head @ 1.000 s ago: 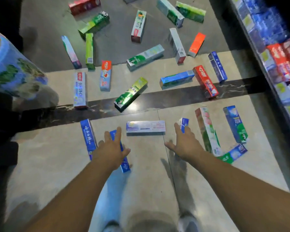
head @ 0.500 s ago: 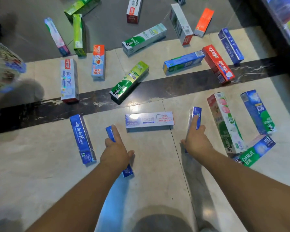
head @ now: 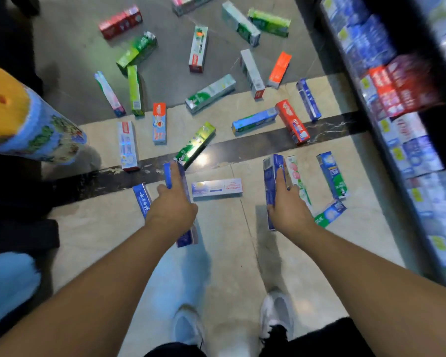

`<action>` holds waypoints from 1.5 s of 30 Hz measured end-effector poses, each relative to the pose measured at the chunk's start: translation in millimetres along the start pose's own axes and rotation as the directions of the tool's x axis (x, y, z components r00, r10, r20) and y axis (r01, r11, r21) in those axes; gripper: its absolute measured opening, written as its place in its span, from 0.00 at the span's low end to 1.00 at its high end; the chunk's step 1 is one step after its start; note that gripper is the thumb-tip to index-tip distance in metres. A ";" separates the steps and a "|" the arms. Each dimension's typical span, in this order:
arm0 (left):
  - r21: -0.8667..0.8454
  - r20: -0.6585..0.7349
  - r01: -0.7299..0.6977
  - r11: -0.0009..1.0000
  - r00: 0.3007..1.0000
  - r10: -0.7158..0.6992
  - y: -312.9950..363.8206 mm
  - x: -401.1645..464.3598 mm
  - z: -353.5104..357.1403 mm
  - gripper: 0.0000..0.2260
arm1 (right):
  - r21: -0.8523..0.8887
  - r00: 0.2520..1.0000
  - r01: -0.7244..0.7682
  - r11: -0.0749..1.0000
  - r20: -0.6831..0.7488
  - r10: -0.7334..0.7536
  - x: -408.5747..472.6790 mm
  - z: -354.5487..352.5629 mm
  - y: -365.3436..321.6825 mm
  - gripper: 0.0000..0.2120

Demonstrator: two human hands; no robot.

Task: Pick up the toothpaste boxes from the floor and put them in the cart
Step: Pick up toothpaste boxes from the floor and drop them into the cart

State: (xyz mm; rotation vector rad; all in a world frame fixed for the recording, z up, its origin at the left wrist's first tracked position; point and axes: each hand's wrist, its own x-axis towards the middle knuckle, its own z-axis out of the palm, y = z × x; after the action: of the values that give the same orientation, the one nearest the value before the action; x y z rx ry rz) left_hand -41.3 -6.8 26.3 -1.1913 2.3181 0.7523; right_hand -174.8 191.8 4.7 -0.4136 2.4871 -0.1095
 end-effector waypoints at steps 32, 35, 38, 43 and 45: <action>0.331 0.483 -0.941 -0.071 0.105 0.870 416.8 -749.6 -196.0 0.45 | 0.639 0.487 -0.546 0.541 -0.284 0.826 -780.0 -400.2 229.3 0.39; 0.303 0.550 -0.926 -0.223 -0.021 0.835 411.0 -835.8 -124.3 0.45 | 0.676 0.373 -0.617 0.403 -0.199 0.906 -856.5 -353.6 276.8 0.41; 0.239 0.627 -0.907 -0.345 -0.127 0.768 396.8 -917.0 -59.7 0.44 | 0.711 0.284 -0.644 0.284 -0.123 0.951 -929.3 -308.0 319.3 0.42; 0.139 0.718 -0.870 -0.473 -0.241 0.654 380.6 -1031.8 26.6 0.44 | 0.767 0.167 -0.621 0.160 -0.070 0.983 -1028.3 -248.8 375.7 0.39; 0.121 0.736 -0.859 -0.498 -0.259 0.626 377.1 -1067.4 53.5 0.45 | 0.764 0.128 -0.635 0.113 -0.040 0.991 -1057.8 -230.0 395.8 0.41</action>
State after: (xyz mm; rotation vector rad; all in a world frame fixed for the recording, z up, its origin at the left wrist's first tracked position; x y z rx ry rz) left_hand 229.2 851.8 714.8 1.6024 2.2642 0.1266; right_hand 395.4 899.6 713.4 1.7314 2.5435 -0.5633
